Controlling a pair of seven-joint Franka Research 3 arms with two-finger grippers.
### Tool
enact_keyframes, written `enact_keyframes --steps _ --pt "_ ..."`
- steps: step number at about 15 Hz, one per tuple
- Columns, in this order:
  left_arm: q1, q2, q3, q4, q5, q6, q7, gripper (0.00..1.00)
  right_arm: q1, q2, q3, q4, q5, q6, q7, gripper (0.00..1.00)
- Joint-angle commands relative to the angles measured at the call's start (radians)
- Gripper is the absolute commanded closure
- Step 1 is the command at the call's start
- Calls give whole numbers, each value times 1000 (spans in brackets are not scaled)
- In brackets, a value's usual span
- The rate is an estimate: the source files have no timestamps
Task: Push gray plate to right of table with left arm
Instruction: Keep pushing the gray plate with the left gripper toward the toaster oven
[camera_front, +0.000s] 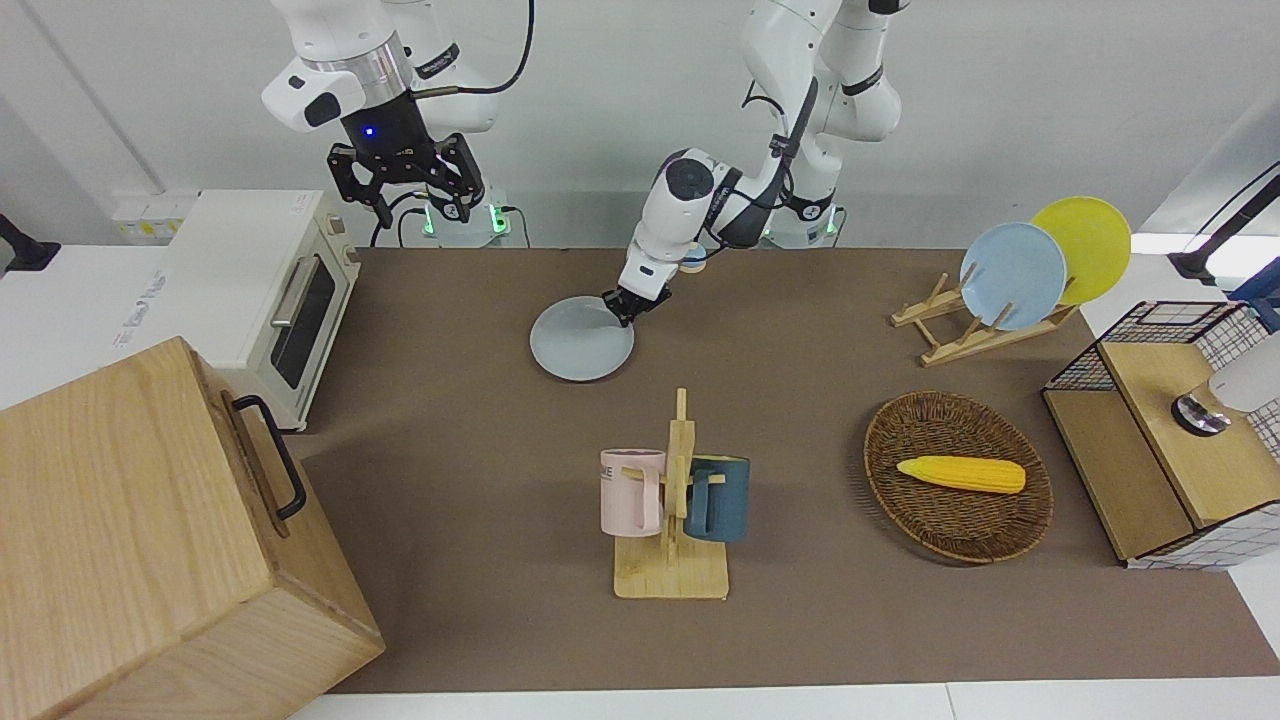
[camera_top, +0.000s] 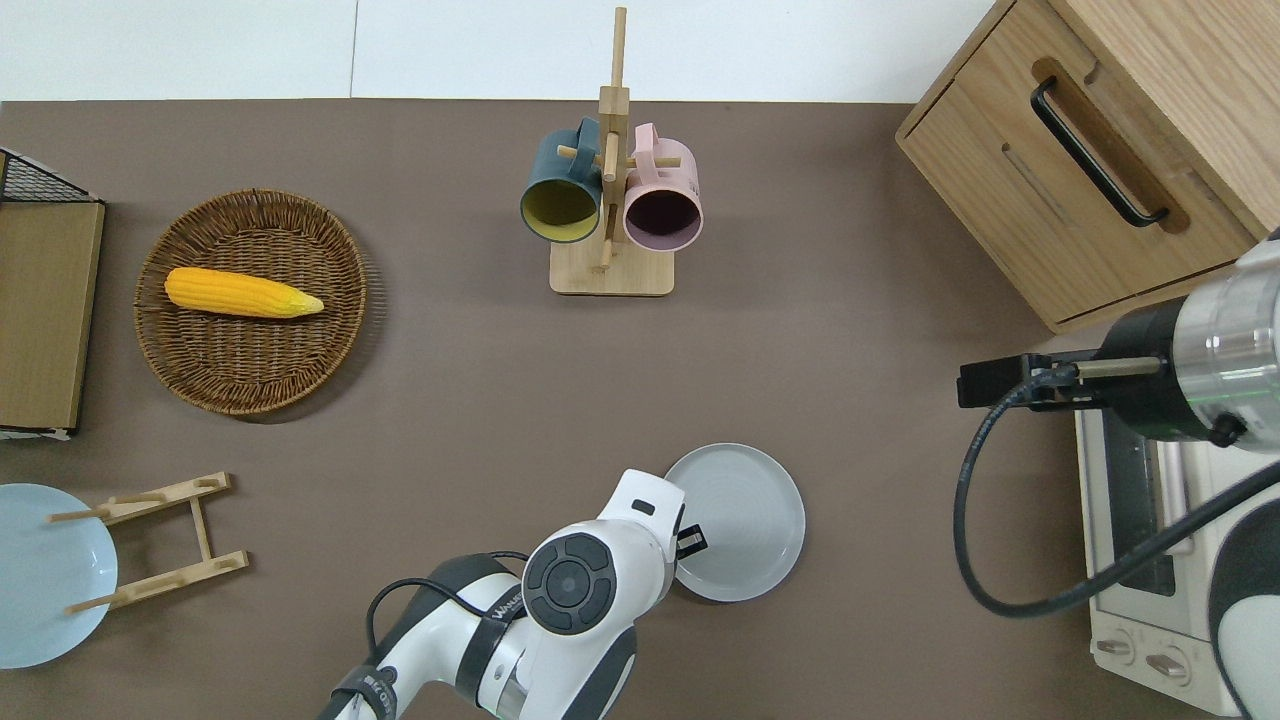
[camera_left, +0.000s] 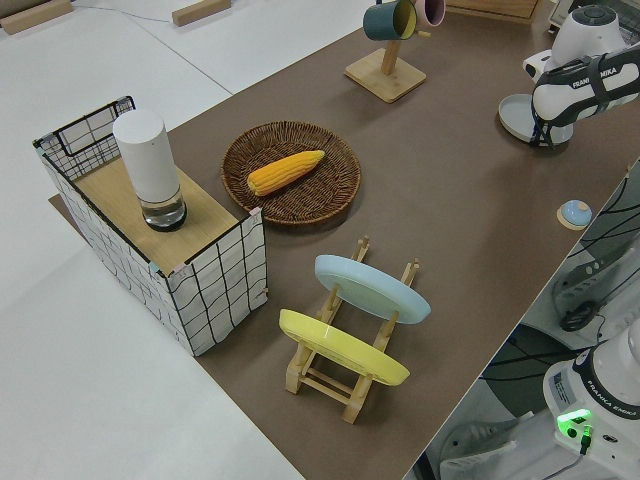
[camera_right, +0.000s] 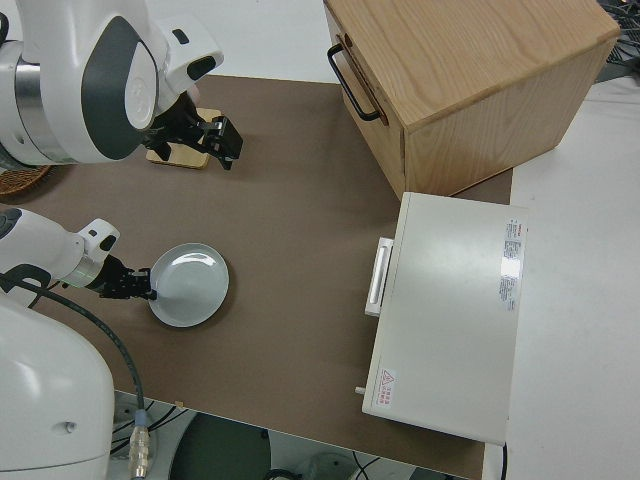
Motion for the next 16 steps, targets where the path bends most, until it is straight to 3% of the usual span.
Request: enact_keyframes --steps 1,8,10,11,14,16 --pt "-33 41 7 31 3 23 -35 1000 -6 6 4 14 16 -5 2 5" --pt "-57 66 7 77 9 23 -52 1000 -6 6 4 14 16 -5 2 5" --pt "-59 66 7 79 24 23 -52 947 -6 6 4 14 16 -5 2 5" --pt "-59 68 8 77 30 23 -50 859 -6 6 4 14 16 -5 2 5" --pt "-57 68 8 77 50 21 -50 412 -6 6 4 14 16 -5 2 5" --pt "-57 68 10 77 57 20 -52 271 -6 6 4 14 16 -5 2 5"
